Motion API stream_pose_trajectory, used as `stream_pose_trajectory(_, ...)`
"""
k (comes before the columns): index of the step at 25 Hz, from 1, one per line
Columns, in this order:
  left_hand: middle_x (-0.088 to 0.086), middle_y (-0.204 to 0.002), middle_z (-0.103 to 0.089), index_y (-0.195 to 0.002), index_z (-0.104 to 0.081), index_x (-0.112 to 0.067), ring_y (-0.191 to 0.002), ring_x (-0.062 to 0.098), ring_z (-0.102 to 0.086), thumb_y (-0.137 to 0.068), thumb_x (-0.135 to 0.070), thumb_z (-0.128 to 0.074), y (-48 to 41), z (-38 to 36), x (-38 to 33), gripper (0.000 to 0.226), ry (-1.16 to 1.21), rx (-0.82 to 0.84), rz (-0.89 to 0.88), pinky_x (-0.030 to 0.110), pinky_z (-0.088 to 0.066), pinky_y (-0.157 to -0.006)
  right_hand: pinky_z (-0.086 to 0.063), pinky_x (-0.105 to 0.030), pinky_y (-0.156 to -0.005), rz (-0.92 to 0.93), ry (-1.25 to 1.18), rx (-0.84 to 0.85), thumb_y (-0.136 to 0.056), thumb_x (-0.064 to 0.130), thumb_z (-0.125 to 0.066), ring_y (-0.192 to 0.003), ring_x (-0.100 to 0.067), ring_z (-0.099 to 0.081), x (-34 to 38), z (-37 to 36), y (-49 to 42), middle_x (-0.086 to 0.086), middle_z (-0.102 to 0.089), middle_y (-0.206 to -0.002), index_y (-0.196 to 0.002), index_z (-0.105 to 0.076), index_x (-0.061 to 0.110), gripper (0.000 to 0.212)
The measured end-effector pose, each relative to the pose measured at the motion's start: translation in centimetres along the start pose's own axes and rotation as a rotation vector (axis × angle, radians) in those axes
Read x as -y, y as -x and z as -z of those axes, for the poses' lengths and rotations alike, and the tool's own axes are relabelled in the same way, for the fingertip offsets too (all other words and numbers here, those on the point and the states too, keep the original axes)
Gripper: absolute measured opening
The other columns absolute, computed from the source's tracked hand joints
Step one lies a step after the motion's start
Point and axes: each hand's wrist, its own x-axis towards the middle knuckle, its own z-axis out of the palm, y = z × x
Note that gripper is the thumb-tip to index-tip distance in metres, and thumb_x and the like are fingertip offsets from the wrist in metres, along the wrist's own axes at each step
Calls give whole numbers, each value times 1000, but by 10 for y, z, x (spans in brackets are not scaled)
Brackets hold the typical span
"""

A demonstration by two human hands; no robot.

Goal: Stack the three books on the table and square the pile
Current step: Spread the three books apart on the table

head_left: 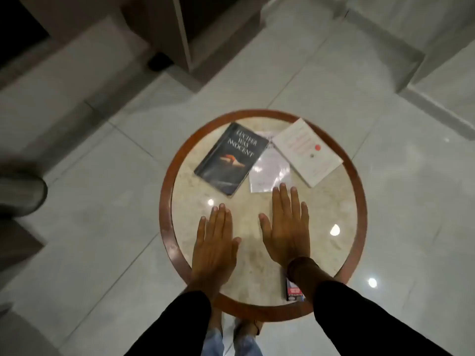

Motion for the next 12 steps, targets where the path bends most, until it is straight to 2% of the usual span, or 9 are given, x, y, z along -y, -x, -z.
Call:
stream_pose_trajectory(2,13,-180,-28,-171,-28,-14,-166,36,-26,-111,-59,-29,-5,-28,8,76,-8,17,23,58,-18,-137,-28,-64,-129,4,-38,-31,-108,45,-37,-166,-40,-20,6,-24,-12,-16,-24,-178,-168,-31,6,72)
stream_pose_trajectory(5,12,-177,-35,-168,-33,-16,-163,36,-34,-110,-58,-35,-8,-58,21,72,17,-74,14,60,-21,-135,-27,-64,-129,30,-79,-77,-108,41,-43,-166,-40,-20,20,-44,-40,-17,-26,-178,-168,-32,7,70)
stream_pose_trajectory(8,11,-179,-31,-170,-28,-14,-165,34,-29,-110,-54,-36,-6,-68,25,72,28,-150,-19,58,-19,-136,-17,-64,-132,67,-130,-105,-108,49,-40,-168,-38,-13,38,-49,-78,-12,-20,-180,-170,-27,12,73)
stream_pose_trajectory(12,8,-183,-21,-173,-22,-15,-169,29,-17,-112,-51,-35,-7,-71,27,72,10,-171,-15,55,-16,-137,-9,-65,-133,137,-22,1,-106,66,-30,-169,-38,-3,65,-48,-125,-8,-12,-182,-172,-19,19,82)
